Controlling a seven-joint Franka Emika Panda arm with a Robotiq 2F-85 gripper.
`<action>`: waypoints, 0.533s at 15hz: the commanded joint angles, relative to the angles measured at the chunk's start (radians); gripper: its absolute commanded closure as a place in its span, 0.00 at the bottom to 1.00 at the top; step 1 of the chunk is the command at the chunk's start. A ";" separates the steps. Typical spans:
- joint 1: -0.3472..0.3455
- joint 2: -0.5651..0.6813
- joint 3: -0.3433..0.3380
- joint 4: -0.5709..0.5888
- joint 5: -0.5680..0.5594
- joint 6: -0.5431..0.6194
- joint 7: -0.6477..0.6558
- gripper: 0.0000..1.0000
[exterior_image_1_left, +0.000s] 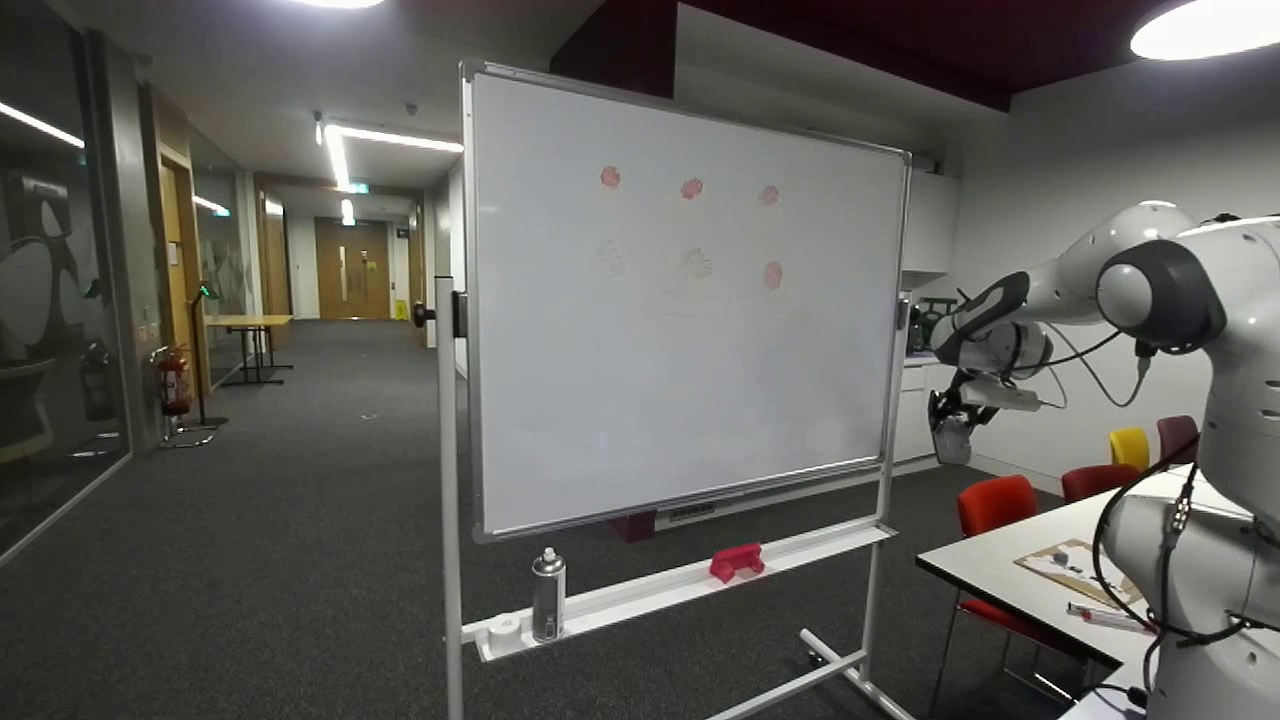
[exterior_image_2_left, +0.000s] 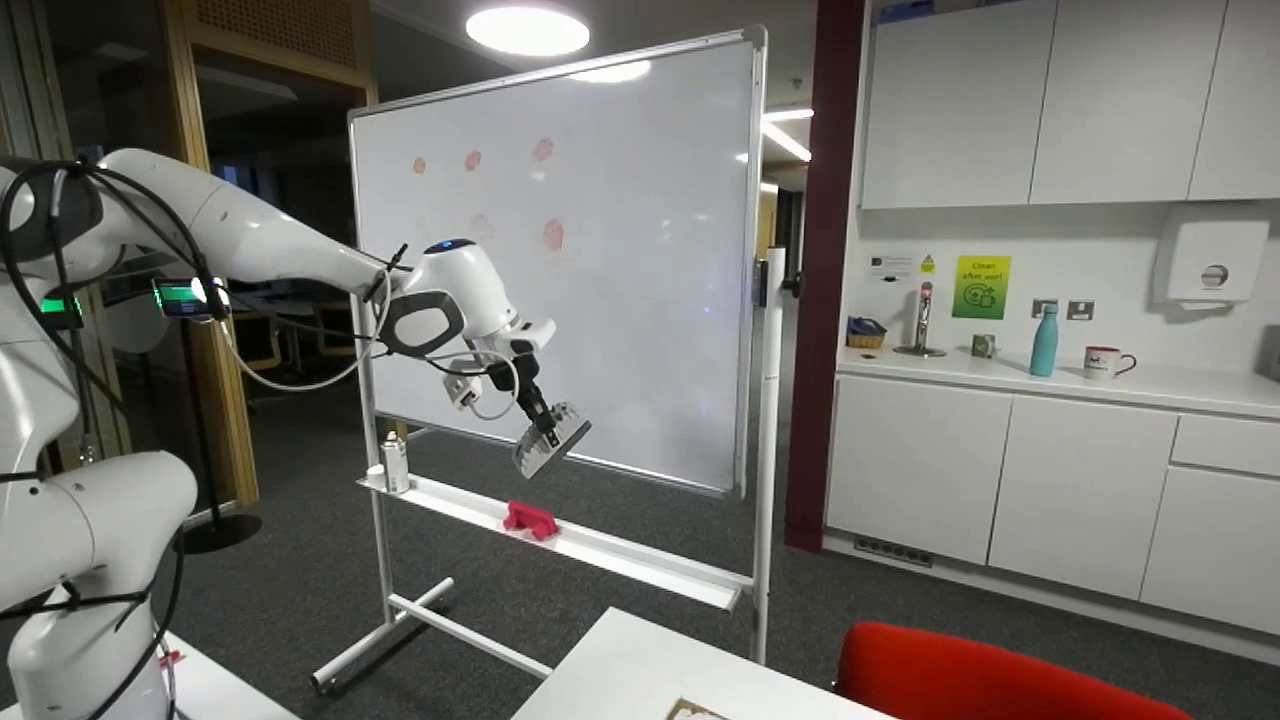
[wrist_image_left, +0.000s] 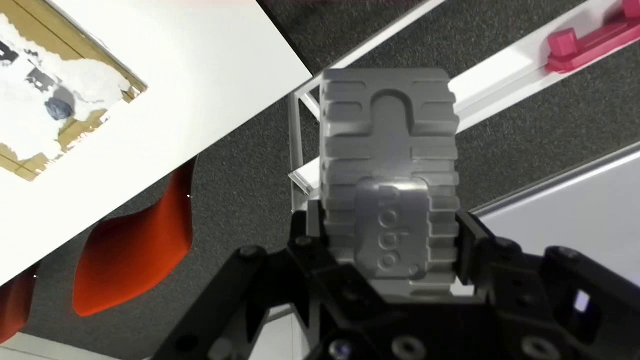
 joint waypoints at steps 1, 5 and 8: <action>-0.262 -0.085 0.219 0.129 -0.119 -0.140 0.062 0.65; -0.563 -0.117 0.492 0.180 -0.225 -0.220 0.086 0.65; -0.681 -0.128 0.603 0.176 -0.376 -0.221 0.102 0.65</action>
